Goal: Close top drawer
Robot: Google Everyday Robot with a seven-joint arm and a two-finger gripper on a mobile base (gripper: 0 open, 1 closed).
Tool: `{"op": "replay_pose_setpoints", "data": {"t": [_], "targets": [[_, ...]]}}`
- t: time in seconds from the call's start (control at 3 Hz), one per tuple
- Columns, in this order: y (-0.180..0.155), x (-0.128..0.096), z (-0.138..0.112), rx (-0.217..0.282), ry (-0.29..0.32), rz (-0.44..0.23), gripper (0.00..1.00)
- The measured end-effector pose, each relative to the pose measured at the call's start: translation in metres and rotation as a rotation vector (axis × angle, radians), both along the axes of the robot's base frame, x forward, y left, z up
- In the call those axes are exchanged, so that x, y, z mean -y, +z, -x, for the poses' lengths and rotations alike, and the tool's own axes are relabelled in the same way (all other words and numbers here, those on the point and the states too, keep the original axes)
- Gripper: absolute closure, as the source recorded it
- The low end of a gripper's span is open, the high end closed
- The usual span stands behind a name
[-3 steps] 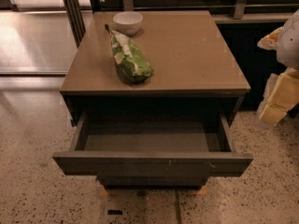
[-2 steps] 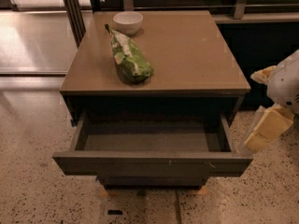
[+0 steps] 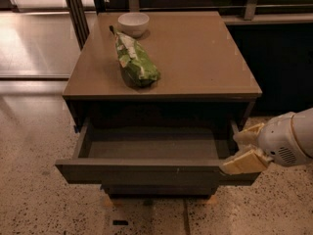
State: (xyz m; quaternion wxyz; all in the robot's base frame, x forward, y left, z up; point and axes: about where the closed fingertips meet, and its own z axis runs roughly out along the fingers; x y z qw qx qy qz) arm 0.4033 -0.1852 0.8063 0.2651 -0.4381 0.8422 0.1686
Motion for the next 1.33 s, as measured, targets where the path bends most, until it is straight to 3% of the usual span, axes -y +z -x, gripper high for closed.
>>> {"op": "replay_pose_setpoints", "data": {"t": [0.67,1.0,1.33], "targets": [[0.002,0.000,-0.001,0.004,0.003,0.005,0.86],[-0.027,-0.002,0.011,-0.004,-0.036,-0.047,1.00],[-0.090,-0.009,0.031,-0.055,-0.122,-0.172,1.00]]}}
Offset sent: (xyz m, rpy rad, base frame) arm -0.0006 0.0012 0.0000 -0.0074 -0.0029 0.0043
